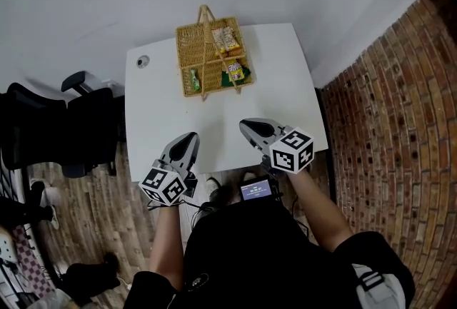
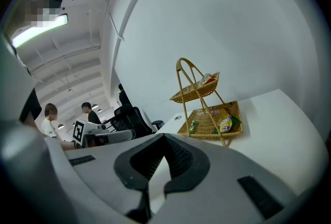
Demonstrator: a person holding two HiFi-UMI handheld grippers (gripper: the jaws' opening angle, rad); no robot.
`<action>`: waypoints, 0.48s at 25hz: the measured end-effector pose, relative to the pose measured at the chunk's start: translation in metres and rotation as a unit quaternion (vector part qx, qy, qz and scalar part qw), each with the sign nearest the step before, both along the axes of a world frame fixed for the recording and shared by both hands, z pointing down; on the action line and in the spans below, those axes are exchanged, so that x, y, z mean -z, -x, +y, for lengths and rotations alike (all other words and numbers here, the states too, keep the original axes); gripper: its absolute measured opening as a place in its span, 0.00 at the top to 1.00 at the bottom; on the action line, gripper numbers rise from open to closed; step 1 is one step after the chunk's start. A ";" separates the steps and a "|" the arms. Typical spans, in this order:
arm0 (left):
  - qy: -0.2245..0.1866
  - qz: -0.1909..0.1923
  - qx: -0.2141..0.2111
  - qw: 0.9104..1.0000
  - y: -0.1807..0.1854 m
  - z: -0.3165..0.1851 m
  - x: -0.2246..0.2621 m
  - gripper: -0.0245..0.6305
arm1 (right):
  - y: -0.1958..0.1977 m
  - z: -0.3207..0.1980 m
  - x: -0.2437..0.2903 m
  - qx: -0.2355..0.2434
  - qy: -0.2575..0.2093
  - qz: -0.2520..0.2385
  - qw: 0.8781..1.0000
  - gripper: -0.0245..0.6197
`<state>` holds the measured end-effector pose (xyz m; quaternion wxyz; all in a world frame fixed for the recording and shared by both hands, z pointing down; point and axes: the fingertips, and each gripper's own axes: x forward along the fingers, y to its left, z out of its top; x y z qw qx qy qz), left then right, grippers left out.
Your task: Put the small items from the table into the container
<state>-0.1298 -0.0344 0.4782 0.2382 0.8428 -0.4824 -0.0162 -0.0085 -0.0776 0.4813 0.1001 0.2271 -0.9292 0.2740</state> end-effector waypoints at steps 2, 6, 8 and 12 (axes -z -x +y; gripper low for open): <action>0.000 -0.001 0.000 1.000 0.001 0.000 -0.001 0.93 | -0.001 0.000 0.000 -0.002 0.000 0.001 1.000 0.95; 0.000 0.001 0.002 1.000 0.003 -0.001 -0.001 0.93 | -0.001 -0.002 0.001 -0.004 -0.003 0.003 1.000 0.95; 0.001 0.002 0.003 1.000 0.003 -0.001 -0.001 0.93 | -0.001 -0.002 0.001 -0.005 -0.004 0.004 1.000 0.95; 0.000 0.002 0.005 1.000 0.004 -0.002 0.000 0.93 | -0.001 -0.002 0.001 -0.004 -0.007 0.006 1.000 0.95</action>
